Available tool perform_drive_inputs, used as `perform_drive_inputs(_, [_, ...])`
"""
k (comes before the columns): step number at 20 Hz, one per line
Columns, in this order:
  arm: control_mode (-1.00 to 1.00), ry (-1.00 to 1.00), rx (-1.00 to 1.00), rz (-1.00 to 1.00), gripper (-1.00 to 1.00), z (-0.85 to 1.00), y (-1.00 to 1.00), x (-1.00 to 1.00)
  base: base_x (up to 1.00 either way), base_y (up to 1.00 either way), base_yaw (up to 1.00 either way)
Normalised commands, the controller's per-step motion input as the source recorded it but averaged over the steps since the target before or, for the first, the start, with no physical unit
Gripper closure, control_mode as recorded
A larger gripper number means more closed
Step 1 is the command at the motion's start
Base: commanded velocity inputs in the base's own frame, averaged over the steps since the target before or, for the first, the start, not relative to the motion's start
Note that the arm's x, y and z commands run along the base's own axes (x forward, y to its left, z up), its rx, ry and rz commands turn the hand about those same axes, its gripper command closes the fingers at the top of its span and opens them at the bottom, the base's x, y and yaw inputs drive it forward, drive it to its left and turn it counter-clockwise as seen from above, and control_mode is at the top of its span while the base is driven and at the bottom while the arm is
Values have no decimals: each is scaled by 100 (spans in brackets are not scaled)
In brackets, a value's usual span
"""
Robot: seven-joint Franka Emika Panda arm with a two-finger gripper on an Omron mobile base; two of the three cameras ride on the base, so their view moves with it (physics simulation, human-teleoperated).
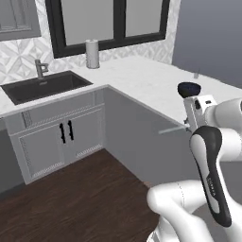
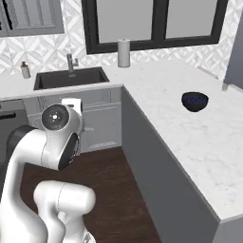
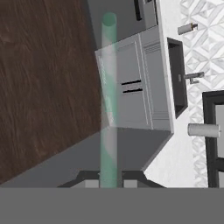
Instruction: Take a straw from the drawer in front and place it inside the glass cup on the dining counter.
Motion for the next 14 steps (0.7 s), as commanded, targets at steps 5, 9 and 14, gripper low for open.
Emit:
perform_drive_inputs(5, [100,0,0,0,100,0,0,0,-85,-100,-15])
perform_drive_inputs(9, [100,0,0,0,100,0,0,0,-97,-100,-12])
perform_drive_inputs(14, [100,0,0,0,100,0,0,0,-63,-100,-14])
